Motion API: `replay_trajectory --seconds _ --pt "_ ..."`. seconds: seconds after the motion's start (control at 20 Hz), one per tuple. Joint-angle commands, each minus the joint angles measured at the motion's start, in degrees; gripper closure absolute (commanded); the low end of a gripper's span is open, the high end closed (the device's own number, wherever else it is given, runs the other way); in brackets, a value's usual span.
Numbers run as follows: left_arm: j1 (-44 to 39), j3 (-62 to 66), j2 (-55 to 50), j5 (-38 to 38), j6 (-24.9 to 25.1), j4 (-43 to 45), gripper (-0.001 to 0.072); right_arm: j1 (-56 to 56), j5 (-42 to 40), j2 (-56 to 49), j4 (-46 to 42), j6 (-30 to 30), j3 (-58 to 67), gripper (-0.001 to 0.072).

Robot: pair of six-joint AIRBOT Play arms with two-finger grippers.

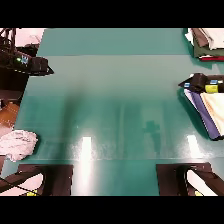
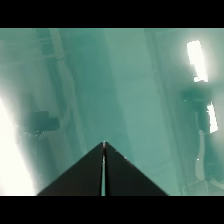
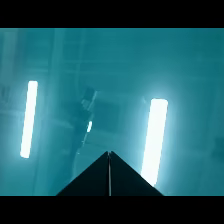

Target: Fold the shirts.

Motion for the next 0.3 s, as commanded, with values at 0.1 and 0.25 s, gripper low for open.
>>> replay_trajectory --seconds 0.1,0.25 --pt "0.0 0.0 0.0 -0.1 0.0 0.0 0.0682 3.8 -1.8 0.0 0.3 0.0 0.0 0.0692" --pt "0.0 0.0 0.0 -0.1 0.0 0.0 0.0682 2.3 0.0 0.0 0.4 0.0 0.0 0.0692"
